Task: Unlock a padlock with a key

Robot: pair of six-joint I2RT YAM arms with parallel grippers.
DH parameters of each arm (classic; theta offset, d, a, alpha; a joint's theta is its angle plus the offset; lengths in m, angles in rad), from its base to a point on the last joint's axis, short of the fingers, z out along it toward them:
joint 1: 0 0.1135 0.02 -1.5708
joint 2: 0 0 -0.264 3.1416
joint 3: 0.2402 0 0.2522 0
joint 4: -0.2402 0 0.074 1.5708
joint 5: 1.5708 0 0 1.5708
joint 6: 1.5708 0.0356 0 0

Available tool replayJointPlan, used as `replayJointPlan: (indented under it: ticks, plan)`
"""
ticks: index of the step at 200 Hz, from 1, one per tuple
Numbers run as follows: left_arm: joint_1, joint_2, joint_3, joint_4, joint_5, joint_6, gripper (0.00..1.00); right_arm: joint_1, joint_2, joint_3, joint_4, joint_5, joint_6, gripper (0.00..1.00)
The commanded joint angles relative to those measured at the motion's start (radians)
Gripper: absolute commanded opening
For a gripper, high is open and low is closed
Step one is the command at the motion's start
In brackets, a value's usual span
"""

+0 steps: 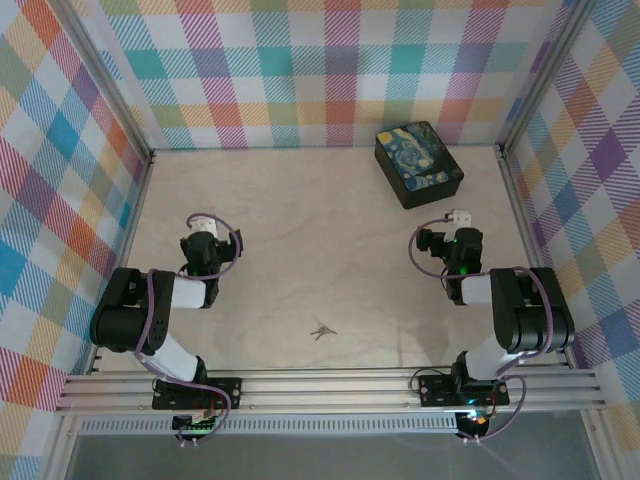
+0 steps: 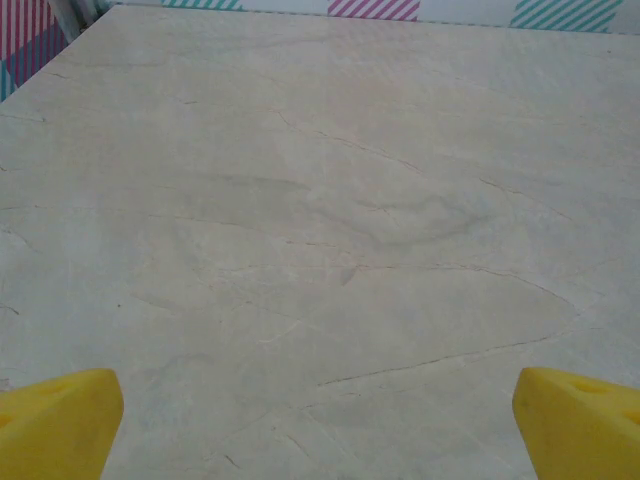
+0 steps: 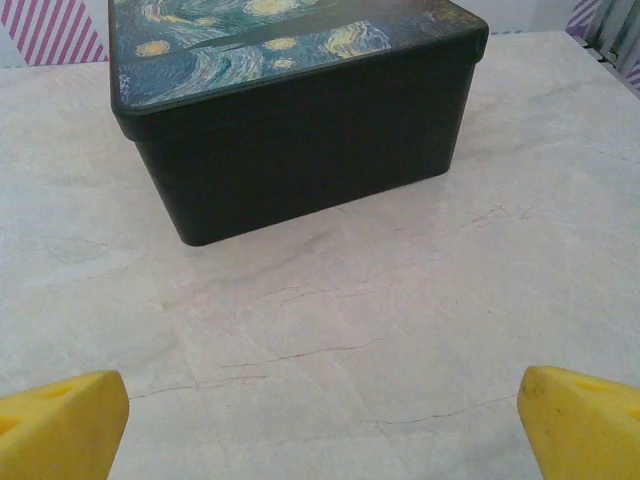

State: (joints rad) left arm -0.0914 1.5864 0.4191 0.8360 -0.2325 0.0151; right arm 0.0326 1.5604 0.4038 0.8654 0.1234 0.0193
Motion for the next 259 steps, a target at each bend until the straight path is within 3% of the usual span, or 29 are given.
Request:
replayJointPlan:
  ticks: [1, 186, 207, 222, 235, 259]
  plan:
    - [0.001, -0.023, -0.007, -0.014, 0.018, -0.008, 1.00, 0.005, -0.024, -0.009, 0.000, 0.006, 0.013, 1.00]
    - [0.000, -0.023, -0.005, -0.016, 0.018, -0.010, 1.00, 0.003, -0.024, -0.008, -0.003, 0.003, 0.014, 1.00]
    - [0.015, -0.026, 0.000, -0.025, 0.061, -0.012, 1.00, -0.006, -0.025, -0.003, -0.011, -0.028, 0.013, 1.00]
    - [0.027, -0.069, 0.053, -0.147, 0.093, -0.014, 1.00, -0.006, -0.081, 0.053, -0.146, -0.024, 0.010, 0.99]
    - [0.027, -0.125, 0.147, -0.358, 0.039, -0.033, 1.00, -0.007, -0.163, 0.144, -0.393, 0.022, 0.035, 0.98]
    - [0.026, -0.185, 0.281, -0.611, -0.062, -0.104, 1.00, -0.031, -0.225, 0.302, -0.644, 0.002, 0.077, 0.99]
